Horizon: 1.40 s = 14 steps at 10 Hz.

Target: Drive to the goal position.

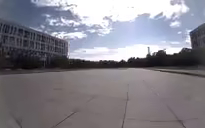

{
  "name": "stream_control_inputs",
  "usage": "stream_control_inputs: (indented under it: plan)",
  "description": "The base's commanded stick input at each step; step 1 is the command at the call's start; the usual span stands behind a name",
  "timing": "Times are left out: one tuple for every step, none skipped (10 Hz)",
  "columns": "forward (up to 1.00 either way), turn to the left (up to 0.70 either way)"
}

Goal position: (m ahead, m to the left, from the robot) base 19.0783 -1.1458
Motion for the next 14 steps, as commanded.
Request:
stream_control_inputs:
  plan:
    - [0.70,0.00]
    - [0.70,0.00]
    - [0.70,0.00]
    - [0.70,0.00]
    - [0.70,0.00]
    - [0.70,0.00]
    - [0.70,0.00]
    - [0.70,0.00]
    - [0.70,0.00]
    - [0.70,0.00]
    - [0.70,0.00]
    - [0.70,0.00]
    - [0.70,0.00]
    - [0.70,0.00]
